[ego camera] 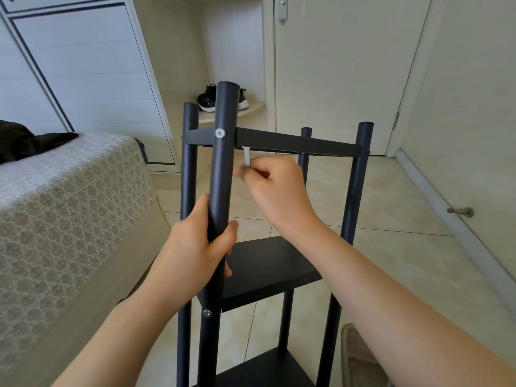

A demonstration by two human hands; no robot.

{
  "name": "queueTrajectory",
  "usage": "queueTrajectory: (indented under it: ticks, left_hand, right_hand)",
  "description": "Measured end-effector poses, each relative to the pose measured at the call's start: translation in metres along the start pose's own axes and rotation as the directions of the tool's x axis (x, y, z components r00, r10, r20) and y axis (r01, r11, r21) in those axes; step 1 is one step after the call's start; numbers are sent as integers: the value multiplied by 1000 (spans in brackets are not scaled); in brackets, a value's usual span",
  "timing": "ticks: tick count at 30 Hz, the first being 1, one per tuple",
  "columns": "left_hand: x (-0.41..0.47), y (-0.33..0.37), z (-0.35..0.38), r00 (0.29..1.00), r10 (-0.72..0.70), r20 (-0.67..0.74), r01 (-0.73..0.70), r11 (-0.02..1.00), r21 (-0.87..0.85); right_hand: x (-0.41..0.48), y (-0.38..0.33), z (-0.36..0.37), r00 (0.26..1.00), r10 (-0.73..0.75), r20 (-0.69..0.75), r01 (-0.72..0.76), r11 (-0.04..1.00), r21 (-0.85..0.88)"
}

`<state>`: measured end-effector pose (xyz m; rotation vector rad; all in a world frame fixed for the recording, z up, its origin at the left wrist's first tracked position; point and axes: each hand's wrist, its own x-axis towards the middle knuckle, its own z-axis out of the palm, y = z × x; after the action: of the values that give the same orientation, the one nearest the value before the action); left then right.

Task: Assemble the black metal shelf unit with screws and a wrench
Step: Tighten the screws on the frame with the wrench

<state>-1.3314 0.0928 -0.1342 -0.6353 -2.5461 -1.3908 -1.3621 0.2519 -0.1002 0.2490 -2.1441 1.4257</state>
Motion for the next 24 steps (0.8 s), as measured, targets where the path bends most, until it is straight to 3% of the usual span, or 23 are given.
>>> queueTrajectory:
  ticks: [13,24]
  left_hand:
    - [-2,4,1,1000,1,-1,-1,1000,31]
    - [-2,4,-1,1000,-10,1,10,999,34]
  right_hand:
    - [-3,-9,-8,999,-35,20,34,998,44]
    - [-1,-3,5,996,-55,-67,57,998,35]
